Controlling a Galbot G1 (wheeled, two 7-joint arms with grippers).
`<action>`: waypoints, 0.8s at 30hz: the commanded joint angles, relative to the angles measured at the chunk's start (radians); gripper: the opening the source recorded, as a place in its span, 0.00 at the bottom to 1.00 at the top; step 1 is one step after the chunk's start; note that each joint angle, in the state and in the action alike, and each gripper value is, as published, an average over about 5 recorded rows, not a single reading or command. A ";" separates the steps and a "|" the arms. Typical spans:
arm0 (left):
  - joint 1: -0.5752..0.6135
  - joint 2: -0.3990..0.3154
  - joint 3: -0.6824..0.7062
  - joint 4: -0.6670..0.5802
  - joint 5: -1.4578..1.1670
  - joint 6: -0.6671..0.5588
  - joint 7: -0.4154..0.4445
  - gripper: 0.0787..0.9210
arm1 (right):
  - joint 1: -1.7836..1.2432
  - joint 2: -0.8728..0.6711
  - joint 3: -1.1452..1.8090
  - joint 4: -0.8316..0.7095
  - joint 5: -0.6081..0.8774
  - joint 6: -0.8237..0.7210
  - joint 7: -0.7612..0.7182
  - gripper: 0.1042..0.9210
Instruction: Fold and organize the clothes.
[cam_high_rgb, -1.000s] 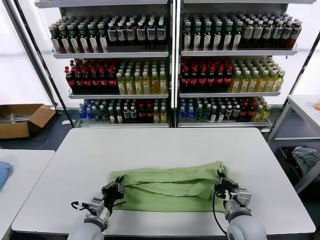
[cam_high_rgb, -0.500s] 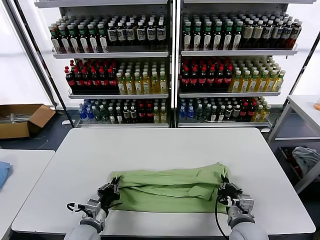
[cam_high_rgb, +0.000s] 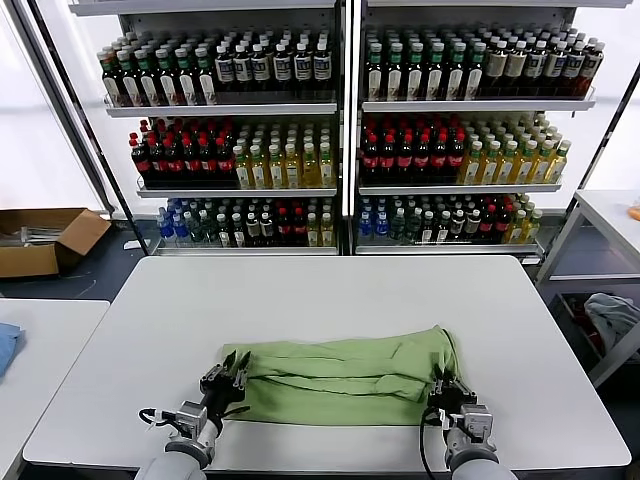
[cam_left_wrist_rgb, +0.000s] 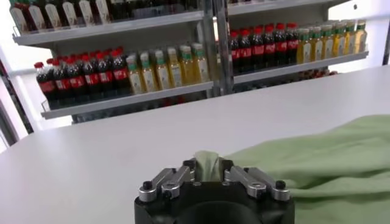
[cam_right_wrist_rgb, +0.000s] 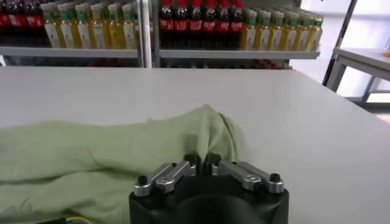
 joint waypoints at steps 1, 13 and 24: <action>0.003 -0.001 -0.004 -0.025 0.012 -0.013 -0.006 0.39 | -0.029 0.002 -0.007 0.039 -0.047 0.017 0.007 0.34; 0.038 -0.060 -0.027 -0.076 0.043 0.032 -0.062 0.80 | -0.070 -0.014 0.086 0.276 0.011 0.064 0.007 0.75; 0.043 -0.112 -0.033 -0.056 -0.111 0.119 -0.121 0.88 | -0.048 -0.011 0.051 0.254 0.008 0.063 0.006 0.88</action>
